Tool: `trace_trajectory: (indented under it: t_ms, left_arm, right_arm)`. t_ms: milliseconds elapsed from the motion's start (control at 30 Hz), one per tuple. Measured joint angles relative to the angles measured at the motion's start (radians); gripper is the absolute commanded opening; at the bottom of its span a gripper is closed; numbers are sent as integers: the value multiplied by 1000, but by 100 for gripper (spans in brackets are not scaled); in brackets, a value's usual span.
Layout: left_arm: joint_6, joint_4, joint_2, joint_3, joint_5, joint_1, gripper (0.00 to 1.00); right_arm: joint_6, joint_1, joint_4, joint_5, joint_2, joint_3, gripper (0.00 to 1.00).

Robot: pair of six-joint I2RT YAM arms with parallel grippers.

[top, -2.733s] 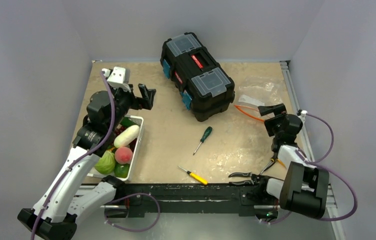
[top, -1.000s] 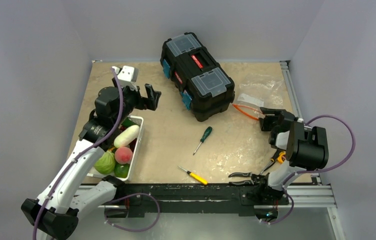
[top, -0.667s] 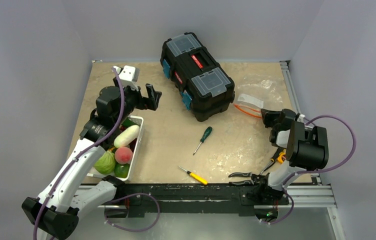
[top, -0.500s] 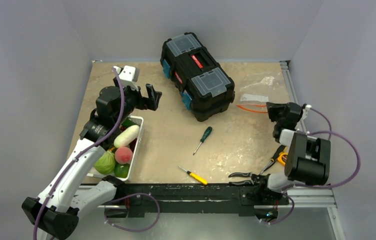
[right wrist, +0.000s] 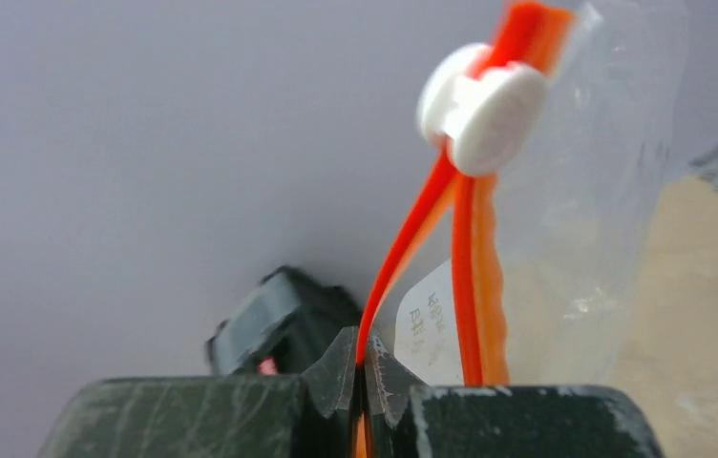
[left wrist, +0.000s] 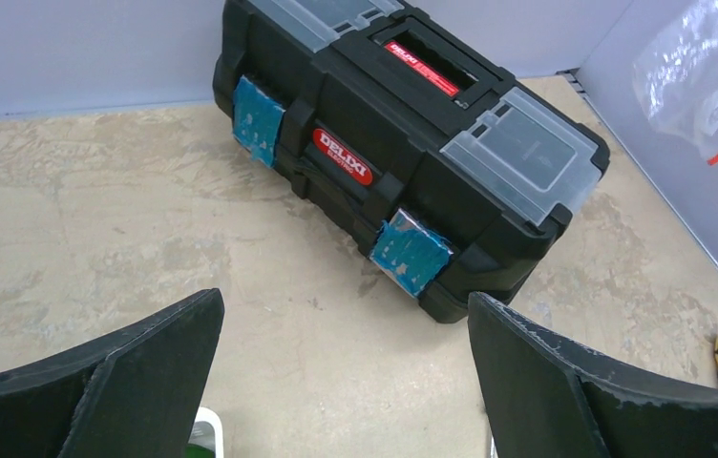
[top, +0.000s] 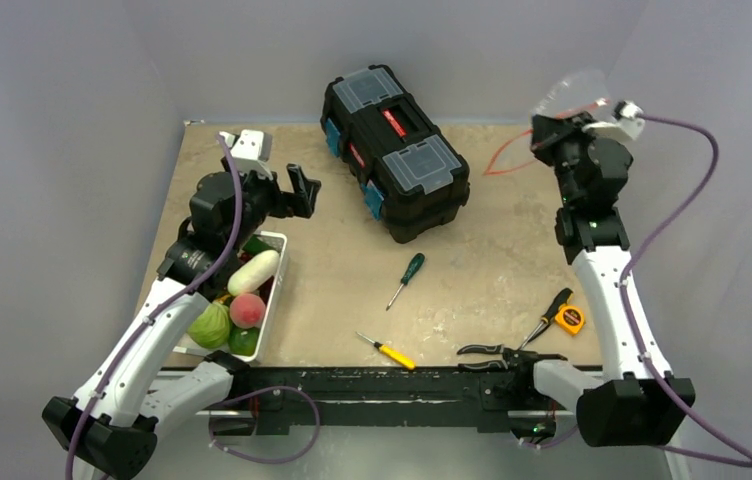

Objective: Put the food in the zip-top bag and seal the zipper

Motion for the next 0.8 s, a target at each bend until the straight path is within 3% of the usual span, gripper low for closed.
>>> trace_trajectory:
  t_ms: [167,367,633,800]
  left_arm:
    - [-3,-23,-8,0,-70,0,100]
    - [-19,-43,-55,0,-210,0,100]
    - [0,-15,-185,-18,-290,0,100]
    - [14,34,-255,-59,-279,0,100]
  right_arm:
    - [-92,260,-71,-72,23,177,0]
    - [-90,456,-70,-182,32,225,0]
    - [-53,726,-75,-382,231,314,0]
    - [-7,818,-121,-455,349,313,0]
